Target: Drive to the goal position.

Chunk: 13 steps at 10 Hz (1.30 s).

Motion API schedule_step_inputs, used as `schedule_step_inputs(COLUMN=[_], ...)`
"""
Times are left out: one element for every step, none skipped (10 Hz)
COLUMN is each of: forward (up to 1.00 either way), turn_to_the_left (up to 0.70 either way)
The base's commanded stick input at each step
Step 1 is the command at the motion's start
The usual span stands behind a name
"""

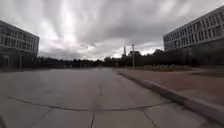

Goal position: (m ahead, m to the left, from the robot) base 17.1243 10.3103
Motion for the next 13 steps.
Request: schedule_step_inputs(forward=[0.70,0.70,0.70,0.70,0.70,0.70,0.70,0.70,0.70,0.70,0.70,0.70,0.70], turn_to_the_left=[0.00,0.00,0.06,0.29,0.34,0.00,0.00,0.00,0.00,0.00,0.00,0.00,0.00])
